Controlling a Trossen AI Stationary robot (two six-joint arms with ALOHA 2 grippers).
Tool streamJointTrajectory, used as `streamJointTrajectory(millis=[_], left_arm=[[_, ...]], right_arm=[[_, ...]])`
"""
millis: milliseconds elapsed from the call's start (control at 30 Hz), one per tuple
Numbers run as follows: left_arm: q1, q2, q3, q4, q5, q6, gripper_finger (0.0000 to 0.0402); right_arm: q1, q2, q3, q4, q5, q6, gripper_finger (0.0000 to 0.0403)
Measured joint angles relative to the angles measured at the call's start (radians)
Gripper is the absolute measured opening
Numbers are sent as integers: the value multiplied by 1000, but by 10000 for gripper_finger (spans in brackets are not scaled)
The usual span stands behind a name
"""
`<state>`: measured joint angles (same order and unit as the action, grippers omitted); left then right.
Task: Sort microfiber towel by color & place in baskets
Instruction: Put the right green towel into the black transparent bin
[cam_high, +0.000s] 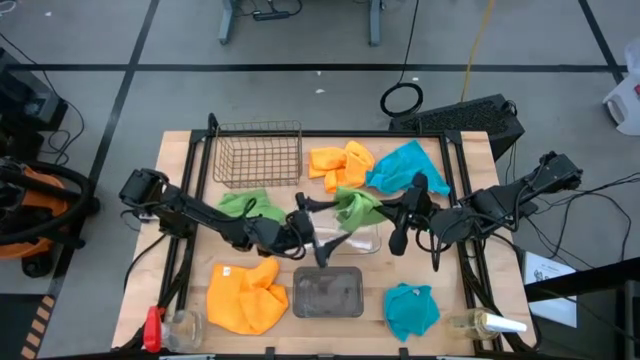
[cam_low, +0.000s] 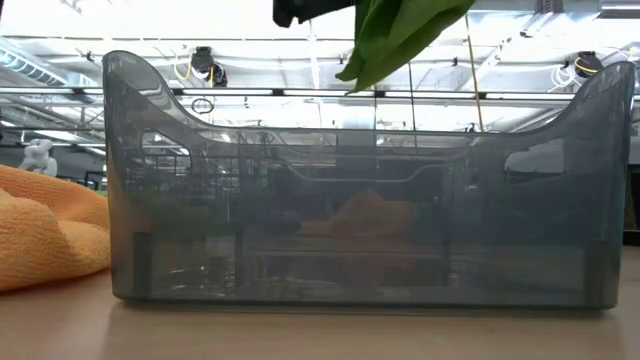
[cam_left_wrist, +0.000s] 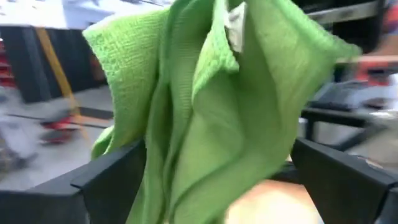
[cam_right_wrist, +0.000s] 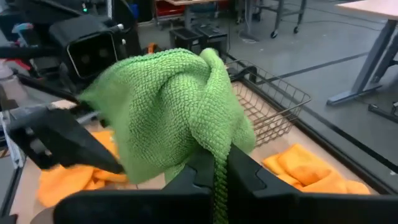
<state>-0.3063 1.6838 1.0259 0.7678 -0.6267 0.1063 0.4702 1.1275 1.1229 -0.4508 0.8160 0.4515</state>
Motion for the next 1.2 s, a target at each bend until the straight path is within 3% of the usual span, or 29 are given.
streamJointTrajectory(millis=[167,367,600,800,1033,1200], left_arm=[[29,18,33,52,-13,34,400],[69,20,32,46,-148,90,400],[49,-14,31,4,-155,117,400],[60,-42,31,-20,31,163,400],[96,-45,31,-98,135,182,395],[92,-45,31,-104,234,209,319]], right_arm=[[0,1,0,29,4,-17,4],[3,5,0,29,-7,-23,4],[17,8,0,17,-55,-24,4],[17,8,0,13,-67,-47,4],[16,8,0,12,-115,-61,4],[16,8,0,11,-116,-71,4]])
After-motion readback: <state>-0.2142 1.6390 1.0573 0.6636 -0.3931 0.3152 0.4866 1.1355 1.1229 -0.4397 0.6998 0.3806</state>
